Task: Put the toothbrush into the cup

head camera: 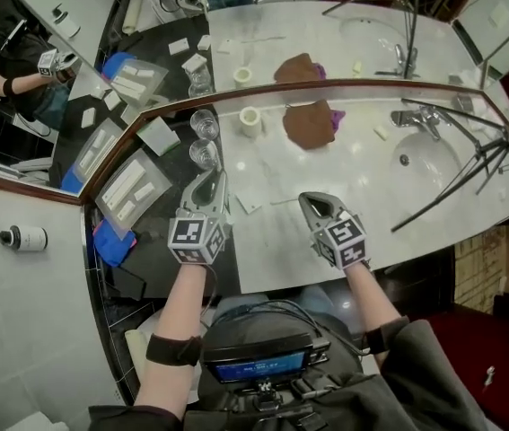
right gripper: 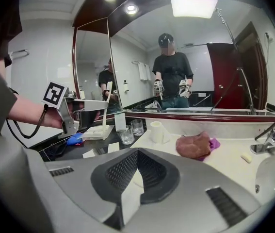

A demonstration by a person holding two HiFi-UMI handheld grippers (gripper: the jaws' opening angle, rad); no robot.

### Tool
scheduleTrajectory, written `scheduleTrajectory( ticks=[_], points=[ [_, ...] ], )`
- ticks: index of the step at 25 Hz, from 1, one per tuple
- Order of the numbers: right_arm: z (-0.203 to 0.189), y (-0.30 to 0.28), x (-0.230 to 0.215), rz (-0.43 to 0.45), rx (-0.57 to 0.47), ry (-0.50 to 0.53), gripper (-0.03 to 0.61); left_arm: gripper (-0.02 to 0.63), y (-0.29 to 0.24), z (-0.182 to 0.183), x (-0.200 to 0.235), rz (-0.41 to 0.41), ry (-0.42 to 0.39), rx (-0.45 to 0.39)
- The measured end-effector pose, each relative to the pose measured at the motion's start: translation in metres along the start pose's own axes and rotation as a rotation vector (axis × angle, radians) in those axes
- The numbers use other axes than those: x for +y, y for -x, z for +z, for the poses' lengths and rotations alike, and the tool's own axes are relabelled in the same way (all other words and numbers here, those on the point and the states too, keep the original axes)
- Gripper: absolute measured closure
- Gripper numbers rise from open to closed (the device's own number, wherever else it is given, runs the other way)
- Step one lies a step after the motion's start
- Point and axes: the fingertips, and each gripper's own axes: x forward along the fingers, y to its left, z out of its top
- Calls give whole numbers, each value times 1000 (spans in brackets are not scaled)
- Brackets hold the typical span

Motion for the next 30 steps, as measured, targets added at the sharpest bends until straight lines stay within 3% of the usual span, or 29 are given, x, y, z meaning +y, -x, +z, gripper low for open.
scheduleTrajectory(
  ticks=[10,17,21,30],
  points=[
    [51,-73,66,217,-3,90,575,566,-24,31,87,135,81,-102],
    [54,-122,111,353,37,158,575,566,-50,30,150,178,149,-162],
    [48,-143,126,397,60,168,575,566,-65,22,172,166,157,-180],
    [31,-177,135,427,77,128,575,566,-95,15,197,76,91,-206]
  ],
)
